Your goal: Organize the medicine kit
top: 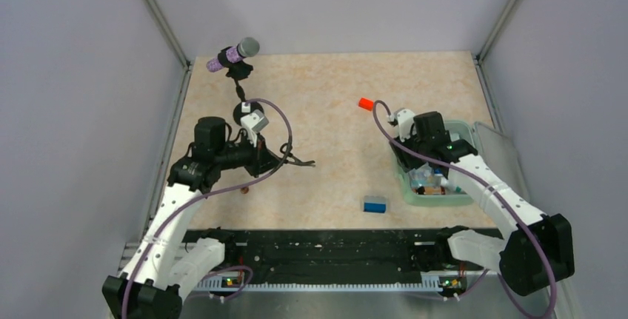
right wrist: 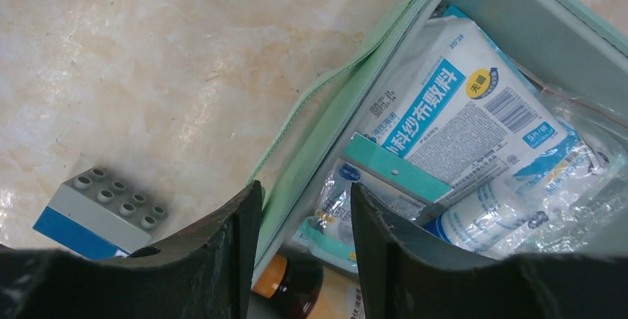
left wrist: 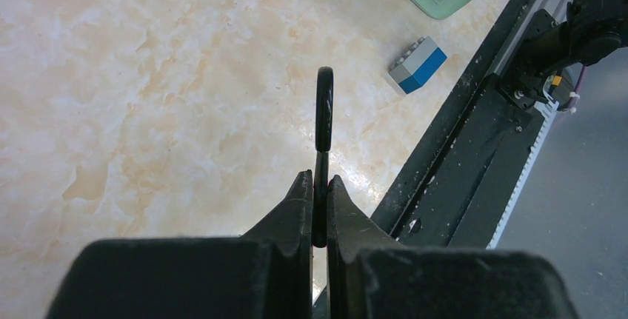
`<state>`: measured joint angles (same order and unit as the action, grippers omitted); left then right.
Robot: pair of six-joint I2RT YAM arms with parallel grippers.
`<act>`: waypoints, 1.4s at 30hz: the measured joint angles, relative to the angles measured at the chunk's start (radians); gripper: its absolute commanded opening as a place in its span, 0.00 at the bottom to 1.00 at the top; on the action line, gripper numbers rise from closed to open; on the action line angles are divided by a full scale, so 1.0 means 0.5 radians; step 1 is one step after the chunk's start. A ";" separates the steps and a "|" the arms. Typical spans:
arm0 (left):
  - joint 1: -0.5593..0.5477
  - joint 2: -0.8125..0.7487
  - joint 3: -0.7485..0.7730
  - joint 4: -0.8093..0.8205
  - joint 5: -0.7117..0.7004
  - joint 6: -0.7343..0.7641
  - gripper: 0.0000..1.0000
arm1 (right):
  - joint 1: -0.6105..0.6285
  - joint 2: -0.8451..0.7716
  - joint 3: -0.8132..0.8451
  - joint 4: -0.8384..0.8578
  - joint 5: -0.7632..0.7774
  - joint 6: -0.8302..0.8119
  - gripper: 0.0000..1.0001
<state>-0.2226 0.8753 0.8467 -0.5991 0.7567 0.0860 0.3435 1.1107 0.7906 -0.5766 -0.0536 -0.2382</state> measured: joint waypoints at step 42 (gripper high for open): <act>0.222 -0.174 -0.195 0.102 0.042 -0.018 0.00 | -0.014 0.787 0.699 -0.312 -1.208 0.043 0.50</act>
<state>-0.1116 0.7883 0.7490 -0.5480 0.7776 0.0772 0.3363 1.5043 1.1400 -0.7326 -0.6575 -0.2169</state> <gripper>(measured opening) 0.056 0.504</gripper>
